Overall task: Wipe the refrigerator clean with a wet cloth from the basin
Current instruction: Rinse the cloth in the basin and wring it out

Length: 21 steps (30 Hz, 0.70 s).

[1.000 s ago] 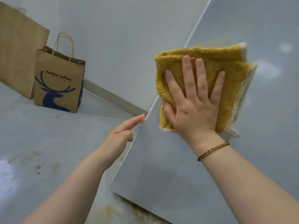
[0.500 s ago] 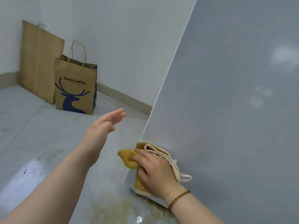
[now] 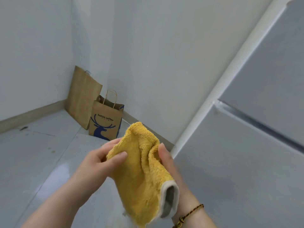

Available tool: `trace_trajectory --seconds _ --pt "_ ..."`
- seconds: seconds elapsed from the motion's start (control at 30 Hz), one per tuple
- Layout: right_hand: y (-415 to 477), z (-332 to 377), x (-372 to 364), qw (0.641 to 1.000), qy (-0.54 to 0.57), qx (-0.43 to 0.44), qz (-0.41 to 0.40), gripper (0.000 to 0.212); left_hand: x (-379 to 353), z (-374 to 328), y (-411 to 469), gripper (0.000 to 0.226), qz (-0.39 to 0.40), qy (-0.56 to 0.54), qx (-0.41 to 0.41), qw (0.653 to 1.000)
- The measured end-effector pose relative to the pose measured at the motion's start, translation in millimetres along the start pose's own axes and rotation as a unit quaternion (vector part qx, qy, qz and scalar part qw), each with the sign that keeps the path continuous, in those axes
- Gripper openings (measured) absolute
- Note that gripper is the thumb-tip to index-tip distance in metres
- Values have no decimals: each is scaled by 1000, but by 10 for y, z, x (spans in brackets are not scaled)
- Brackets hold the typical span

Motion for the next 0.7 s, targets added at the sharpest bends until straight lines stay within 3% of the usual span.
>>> trace_trajectory --seconds 0.03,0.1,0.23,0.37,0.5,0.7 --pt "-31 192 -194 1000 1 0 16 96 59 -286 -10 4 -22 -2 -8 1000" --pt "-98 655 -537 1000 -10 6 19 93 209 -887 -6 4 -60 14 -37 997" --pt "-146 1650 -1217 996 -85 25 0 56 461 -2164 33 19 -77 51 -73 993" --pt "-197 2371 -1893 997 -65 39 -1 29 807 -3124 -81 31 -84 101 -61 990" --pt "-238 2569 -2702 994 -100 22 43 46 1458 -3669 -393 38 -155 111 -52 980" --pt "-62 2214 -3803 958 -255 48 120 8 2323 -3852 -783 27 -250 135 -42 958"
Point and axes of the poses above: each hand's wrist, its own y-axis towards the middle knuckle, its own x-axis out of the back of the hand, z = x × y, the point moved 8 cm from there along y, towards the middle knuckle, and after that the axes turned 1 degree about -y, right-handed, at the moved point
